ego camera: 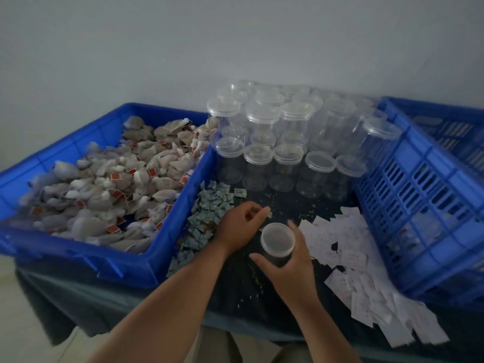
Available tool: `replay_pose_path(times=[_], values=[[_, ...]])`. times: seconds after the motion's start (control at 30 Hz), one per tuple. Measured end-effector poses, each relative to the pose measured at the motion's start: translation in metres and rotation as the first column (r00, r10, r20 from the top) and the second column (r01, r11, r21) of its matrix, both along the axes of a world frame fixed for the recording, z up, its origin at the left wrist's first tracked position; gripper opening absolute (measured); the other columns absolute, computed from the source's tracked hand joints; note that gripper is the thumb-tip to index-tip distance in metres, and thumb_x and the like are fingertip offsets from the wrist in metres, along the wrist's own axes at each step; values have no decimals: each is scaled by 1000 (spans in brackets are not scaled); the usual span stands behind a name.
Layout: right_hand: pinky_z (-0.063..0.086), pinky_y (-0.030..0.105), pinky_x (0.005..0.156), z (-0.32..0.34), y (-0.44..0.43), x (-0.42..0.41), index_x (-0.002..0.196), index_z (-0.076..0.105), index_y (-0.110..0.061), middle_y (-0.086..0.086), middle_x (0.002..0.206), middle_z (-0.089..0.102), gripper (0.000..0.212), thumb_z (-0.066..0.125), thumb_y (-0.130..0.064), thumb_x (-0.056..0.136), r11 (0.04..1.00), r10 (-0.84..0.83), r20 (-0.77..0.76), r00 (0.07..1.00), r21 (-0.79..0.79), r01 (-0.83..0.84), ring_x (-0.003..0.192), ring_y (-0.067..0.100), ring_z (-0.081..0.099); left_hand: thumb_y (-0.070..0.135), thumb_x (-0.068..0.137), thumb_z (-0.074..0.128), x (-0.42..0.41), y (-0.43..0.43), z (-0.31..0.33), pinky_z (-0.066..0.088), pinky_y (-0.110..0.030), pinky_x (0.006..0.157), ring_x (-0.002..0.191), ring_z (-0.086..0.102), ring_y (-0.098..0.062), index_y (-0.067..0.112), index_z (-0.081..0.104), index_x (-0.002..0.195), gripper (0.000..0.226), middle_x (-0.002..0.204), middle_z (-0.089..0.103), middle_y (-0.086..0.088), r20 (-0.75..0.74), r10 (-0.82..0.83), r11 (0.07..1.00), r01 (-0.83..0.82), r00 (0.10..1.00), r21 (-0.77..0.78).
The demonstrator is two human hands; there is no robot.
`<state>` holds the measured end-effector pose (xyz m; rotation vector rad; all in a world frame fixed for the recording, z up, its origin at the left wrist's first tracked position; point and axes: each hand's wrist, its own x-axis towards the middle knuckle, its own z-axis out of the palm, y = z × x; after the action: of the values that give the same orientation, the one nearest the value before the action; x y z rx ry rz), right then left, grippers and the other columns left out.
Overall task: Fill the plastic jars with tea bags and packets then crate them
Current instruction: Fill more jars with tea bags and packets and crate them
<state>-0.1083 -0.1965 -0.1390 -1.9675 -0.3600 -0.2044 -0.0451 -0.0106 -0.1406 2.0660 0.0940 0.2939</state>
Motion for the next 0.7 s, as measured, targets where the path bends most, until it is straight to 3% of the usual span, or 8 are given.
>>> replay_pose_path(times=[0.07,0.17,0.27,0.33,0.4,0.47,0.6,0.7], values=[[41,11,95,-3,0,3,124,38,-78,-40,123,55,78,83,-83,60,999,-27,9,1000,-32,27,118,-12,55,67,97,58,1,2,18,58,-37,79,80,71,-9,30,76,90,42,83,75,8,-53,-85,993,80,995,-90],[44,11,92,-3,0,4,125,45,-70,-34,121,62,74,83,-81,62,1000,-9,25,1000,-8,9,114,-10,59,56,102,59,-1,1,58,59,-50,86,81,72,-19,21,79,92,42,85,76,-3,-16,-69,992,67,998,-111],[49,9,87,0,-4,2,127,55,-56,-28,121,67,72,87,-76,66,997,45,26,999,57,-46,111,-2,66,58,98,64,-21,-10,98,56,-27,74,80,68,-5,32,77,98,29,89,73,11,93,-253,966,257,963,-40],[54,13,84,3,-6,2,126,58,-55,-23,119,71,65,92,-62,70,990,80,29,996,117,-83,107,2,70,59,93,70,-40,-19,114,51,-15,83,105,64,4,47,71,110,21,112,67,25,28,-503,857,494,864,150],[59,22,85,4,-6,0,126,61,-51,-16,119,73,58,91,-46,77,980,101,40,994,171,-106,107,7,73,67,86,74,-55,-24,116,44,-19,97,128,47,7,58,60,124,42,131,51,33,-109,-608,702,596,787,390],[63,32,84,5,-8,0,126,63,-44,-10,118,75,54,90,-37,81,972,97,38,995,213,-103,106,14,75,71,84,71,-64,-27,110,41,-24,100,125,38,7,57,51,135,57,130,43,34,-140,-572,623,539,808,567],[64,34,77,9,-9,-1,122,62,-47,-11,113,74,50,86,-37,80,982,99,23,995,158,-101,100,14,74,80,84,62,-72,-33,108,48,-32,95,114,40,-2,50,52,134,59,118,46,22,-63,-459,655,385,886,650],[61,31,68,8,-6,-2,113,64,-44,-14,107,72,42,85,-51,78,993,61,18,998,100,-62,94,12,72,82,87,52,-76,-36,106,52,-34,89,107,48,-5,46,54,124,52,107,51,17,-14,-331,675,247,944,695]])
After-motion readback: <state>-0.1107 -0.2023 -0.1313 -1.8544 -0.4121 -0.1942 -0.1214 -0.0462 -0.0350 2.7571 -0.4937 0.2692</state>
